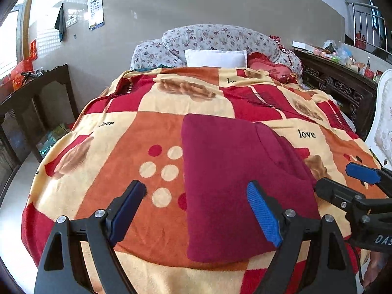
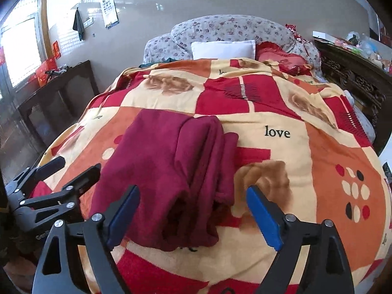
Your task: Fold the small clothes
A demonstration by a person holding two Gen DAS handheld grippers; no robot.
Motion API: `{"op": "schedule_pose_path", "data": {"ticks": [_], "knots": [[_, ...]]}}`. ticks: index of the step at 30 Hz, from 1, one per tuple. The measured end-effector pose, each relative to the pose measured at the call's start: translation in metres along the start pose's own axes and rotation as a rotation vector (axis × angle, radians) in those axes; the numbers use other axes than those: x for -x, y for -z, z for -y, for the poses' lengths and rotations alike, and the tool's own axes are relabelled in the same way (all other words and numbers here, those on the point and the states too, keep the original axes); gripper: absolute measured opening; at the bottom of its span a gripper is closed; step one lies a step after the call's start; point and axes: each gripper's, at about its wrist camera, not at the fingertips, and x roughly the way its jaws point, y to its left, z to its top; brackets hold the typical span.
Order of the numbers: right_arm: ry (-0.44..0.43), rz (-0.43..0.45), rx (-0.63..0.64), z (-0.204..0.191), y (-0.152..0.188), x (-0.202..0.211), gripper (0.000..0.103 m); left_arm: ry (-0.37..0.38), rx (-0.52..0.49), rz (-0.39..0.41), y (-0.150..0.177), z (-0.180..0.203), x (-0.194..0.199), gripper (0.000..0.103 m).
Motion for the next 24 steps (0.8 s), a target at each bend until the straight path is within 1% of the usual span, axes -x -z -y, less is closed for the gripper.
{"op": "schedule_pose_path", "data": {"ticks": [7,24], "knots": [[-0.010,-0.009,-0.010,-0.001,0.000,-0.005,0.093,-0.016,0.014,0.023,-0.002,-0.004,0.005,0.086],[-0.036,-0.034,-0.011,-0.006,0.003,-0.016,0.094,-0.027,0.023,0.003,0.001,-0.007,-0.004,0.086]]}}
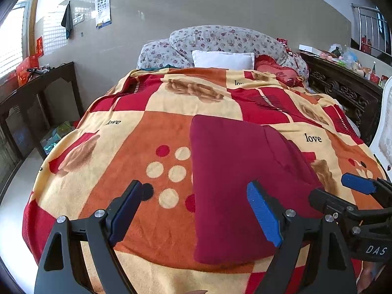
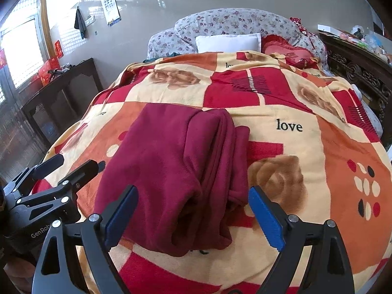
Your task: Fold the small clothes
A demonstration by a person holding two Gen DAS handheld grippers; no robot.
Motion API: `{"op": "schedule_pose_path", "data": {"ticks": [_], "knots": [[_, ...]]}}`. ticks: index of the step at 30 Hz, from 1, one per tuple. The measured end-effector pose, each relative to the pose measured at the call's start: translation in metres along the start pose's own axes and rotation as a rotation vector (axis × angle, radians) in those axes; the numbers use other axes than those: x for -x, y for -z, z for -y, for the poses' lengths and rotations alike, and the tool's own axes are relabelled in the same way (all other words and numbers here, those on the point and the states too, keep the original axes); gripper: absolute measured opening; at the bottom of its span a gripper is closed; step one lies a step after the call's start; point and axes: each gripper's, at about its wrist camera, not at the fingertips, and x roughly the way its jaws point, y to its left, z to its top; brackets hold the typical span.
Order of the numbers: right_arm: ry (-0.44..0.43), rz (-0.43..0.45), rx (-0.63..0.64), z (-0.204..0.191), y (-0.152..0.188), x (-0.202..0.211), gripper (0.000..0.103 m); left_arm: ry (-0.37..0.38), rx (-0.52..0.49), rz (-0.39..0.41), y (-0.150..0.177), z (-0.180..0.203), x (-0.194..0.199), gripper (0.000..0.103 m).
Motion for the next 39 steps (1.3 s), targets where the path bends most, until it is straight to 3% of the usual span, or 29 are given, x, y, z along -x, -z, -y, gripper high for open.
{"op": "schedule_pose_path", "data": {"ticks": [39], "knots": [[-0.025,-0.028,-0.015,0.0009,0.0040,-0.0074,0.095,0.004,-0.016,0.003,0.0074,0.0060,-0.0039,0.086]]}}
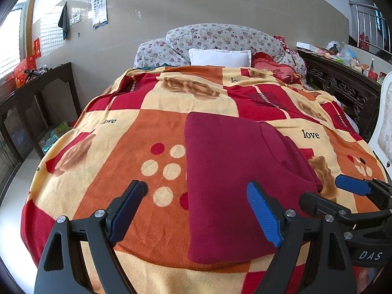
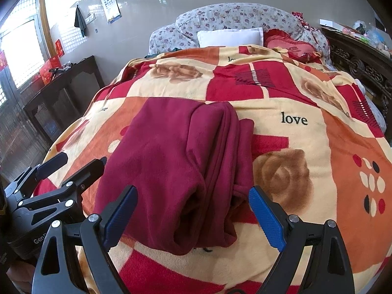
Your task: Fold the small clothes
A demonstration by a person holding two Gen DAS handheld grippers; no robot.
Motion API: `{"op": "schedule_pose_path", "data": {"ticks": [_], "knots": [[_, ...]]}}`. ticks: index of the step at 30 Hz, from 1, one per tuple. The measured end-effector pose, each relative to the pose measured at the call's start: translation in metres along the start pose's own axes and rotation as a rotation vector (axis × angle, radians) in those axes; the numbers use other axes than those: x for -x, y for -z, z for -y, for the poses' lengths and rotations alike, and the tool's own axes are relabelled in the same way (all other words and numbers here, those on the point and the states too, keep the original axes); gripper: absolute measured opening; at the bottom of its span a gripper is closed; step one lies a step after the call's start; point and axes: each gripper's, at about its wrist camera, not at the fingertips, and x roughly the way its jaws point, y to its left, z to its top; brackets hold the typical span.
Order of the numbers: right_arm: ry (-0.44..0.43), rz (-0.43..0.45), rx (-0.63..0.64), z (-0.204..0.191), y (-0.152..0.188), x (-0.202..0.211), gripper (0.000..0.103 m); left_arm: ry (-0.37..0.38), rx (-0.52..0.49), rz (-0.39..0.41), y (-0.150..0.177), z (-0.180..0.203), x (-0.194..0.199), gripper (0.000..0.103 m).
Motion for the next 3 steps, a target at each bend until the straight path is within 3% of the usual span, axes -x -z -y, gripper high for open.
{"op": "schedule_pose_path", "data": {"ticks": [3], "knots": [[0.000,0.003,-0.003,0.0009,-0.0001,0.0003,0.095,0.004,-0.009,-0.004,0.0006,0.0033,-0.0020,0.086]]}}
